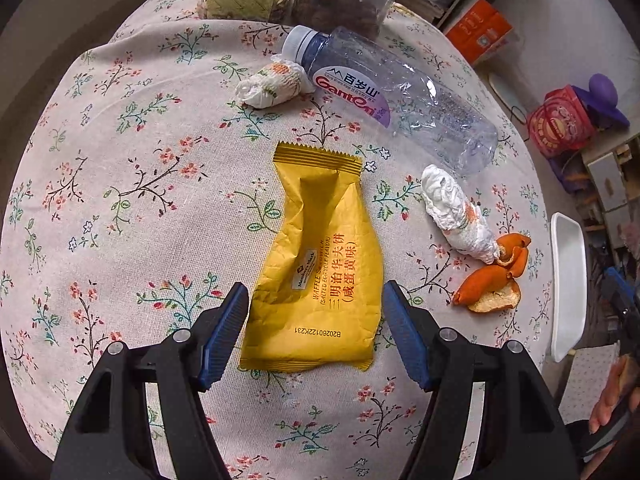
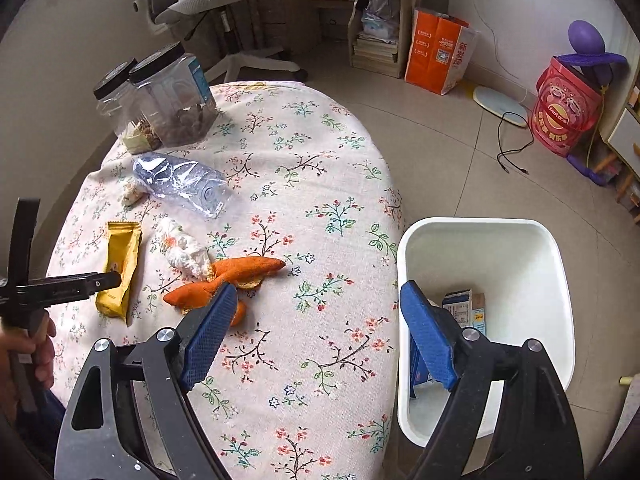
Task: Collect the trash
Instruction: 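Grasp the yellow snack wrapper with the left tool while the right tool grasps orange peels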
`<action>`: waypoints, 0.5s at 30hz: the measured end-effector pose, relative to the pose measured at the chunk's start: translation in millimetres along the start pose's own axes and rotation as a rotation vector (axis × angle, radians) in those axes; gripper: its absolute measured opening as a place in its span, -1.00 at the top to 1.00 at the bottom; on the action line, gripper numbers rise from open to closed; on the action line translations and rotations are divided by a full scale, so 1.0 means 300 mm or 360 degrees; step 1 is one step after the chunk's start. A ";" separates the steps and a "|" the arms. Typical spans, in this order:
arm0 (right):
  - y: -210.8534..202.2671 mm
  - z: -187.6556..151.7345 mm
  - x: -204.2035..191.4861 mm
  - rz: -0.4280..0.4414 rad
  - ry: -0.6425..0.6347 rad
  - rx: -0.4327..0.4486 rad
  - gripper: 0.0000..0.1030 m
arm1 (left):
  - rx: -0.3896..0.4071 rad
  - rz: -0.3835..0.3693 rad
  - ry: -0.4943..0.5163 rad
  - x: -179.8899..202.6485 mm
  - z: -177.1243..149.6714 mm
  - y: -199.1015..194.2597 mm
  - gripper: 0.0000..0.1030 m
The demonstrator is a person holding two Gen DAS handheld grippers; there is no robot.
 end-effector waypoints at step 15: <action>0.165 -0.046 -0.120 0.0257 0.0066 -0.0254 -0.48 | 0.0079 -0.0190 -0.0074 -0.010 0.000 -0.054 0.93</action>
Point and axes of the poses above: each gripper's, at about its wrist camera, not at the fingertips, and y roughly the way its jaws point, x to its right, z to its top, the point moved 1 cm from there along y, roughly the way its jaws point
